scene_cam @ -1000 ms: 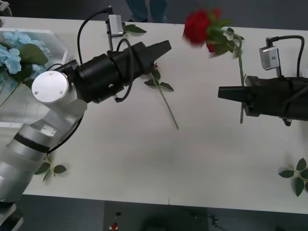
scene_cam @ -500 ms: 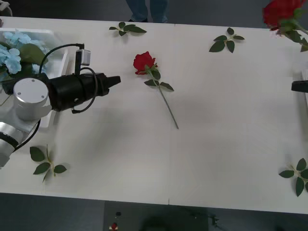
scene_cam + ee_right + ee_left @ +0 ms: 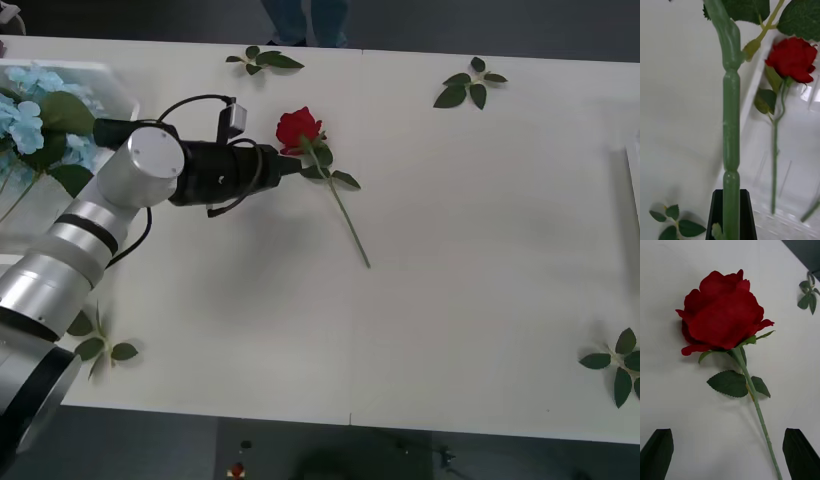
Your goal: Put the red flowers into the right box and the blue flowers into the left box
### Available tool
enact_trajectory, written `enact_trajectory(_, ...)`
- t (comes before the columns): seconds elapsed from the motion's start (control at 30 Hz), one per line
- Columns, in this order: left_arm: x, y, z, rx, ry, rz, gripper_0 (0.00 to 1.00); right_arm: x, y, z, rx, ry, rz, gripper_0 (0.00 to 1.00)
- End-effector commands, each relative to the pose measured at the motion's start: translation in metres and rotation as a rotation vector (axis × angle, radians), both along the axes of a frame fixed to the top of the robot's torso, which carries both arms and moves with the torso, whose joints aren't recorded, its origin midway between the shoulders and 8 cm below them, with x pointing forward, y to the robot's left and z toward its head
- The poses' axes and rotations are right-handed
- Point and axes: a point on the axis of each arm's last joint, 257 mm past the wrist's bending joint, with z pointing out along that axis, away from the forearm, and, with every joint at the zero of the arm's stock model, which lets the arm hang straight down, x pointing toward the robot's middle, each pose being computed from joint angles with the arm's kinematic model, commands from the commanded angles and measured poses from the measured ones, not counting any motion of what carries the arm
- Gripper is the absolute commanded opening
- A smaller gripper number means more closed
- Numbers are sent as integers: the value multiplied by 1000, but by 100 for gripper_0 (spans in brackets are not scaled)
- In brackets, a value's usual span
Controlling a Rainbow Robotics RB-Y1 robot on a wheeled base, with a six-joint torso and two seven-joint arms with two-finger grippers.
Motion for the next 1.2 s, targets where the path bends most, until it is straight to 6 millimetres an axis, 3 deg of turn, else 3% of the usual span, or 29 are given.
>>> enact_trajectory(0.03, 16, -11, 54, 29, 44, 31, 84, -2, -40, 9, -34, 10, -142, 0)
enact_trajectory(0.13, 18, -11, 70, 78, 86, 50, 84, -3, -61, -1, -52, 13, -224, 0)
enact_trajectory(0.37, 21, -19, 99, 140, 158, 139, 84, 5, -70, -15, -30, 4, -320, 0)
enact_trajectory(0.53, 21, -28, 98, 179, 162, 220, 84, 7, -77, -18, -48, 11, -357, 0)
enact_trajectory(0.83, 20, -41, 74, 370, 75, 346, 84, 11, -75, -19, -38, 13, -376, 0)
enact_trajectory(0.87, 19, -42, 70, 393, 61, 363, 84, 11, -75, -19, -38, 13, -376, 8)
enact_trajectory(0.9, 18, -44, 67, 397, 58, 370, 84, 11, -75, -19, -37, 14, -377, 25)
enact_trajectory(0.93, 16, -48, 61, 406, 49, 383, 84, 11, -74, -18, -29, 11, -379, 74)
enact_trajectory(0.97, 15, -50, 58, 416, 39, 395, 84, 12, -73, -18, -25, 10, -380, 93)
enact_trajectory(1.0, 14, -53, 53, 435, 17, 406, 85, 11, -73, -19, -25, 11, -380, 100)
enact_trajectory(1.2, 7, -63, 24, 461, -52, 422, 84, 12, -73, -18, -18, 10, -383, 100)
